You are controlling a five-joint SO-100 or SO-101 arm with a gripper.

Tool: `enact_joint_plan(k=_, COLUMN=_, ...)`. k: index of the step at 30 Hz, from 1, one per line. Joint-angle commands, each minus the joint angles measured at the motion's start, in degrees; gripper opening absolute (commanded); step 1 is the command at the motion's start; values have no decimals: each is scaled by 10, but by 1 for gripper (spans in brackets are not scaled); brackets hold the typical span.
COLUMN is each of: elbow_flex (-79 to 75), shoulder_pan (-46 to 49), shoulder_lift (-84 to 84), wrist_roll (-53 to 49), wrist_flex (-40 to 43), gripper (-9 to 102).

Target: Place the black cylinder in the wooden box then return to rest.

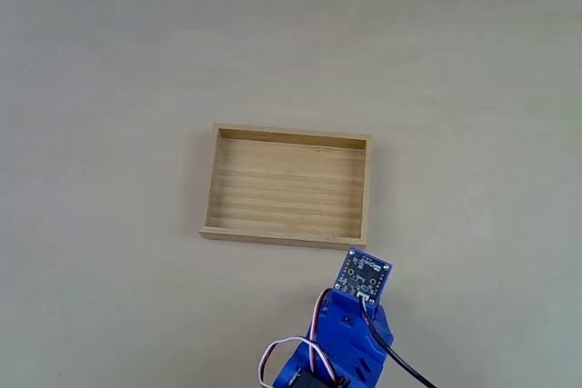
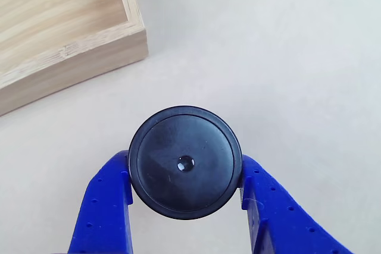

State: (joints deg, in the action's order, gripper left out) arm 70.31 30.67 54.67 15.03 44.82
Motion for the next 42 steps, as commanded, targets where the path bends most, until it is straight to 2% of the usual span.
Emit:
enact_joint_plan(k=1, elbow_flex=-85, shoulder_pan=-17, shoulder_lift=52, wrist_roll=-11, wrist_flex=40, gripper=20)
enact_joint_plan(k=9, elbow_flex=-206, shoulder_pan=-73, shoulder_lift=52, wrist_roll=-47, wrist_flex=130, gripper=20)
enact_joint_plan(k=19, elbow_flex=-354, shoulder_pan=-166, shoulder_lift=-91, wrist_roll=-47, wrist_flex=134, gripper=20)
enact_joint_plan(k=25, elbow_flex=-410, shoulder_pan=-220, shoulder_lift=-192, wrist_roll=-56, wrist_flex=86, gripper=20)
enact_joint_plan(k=34, elbow_flex=-433, shoulder_pan=-242, shoulder_lift=-307, wrist_roll=-58, wrist_flex=-25, gripper=20)
enact_joint_plan(k=42, elbow_flex=-475, shoulder_pan=-252, shoulder_lift=-396, wrist_roll=-62, wrist_flex=-30, gripper=20)
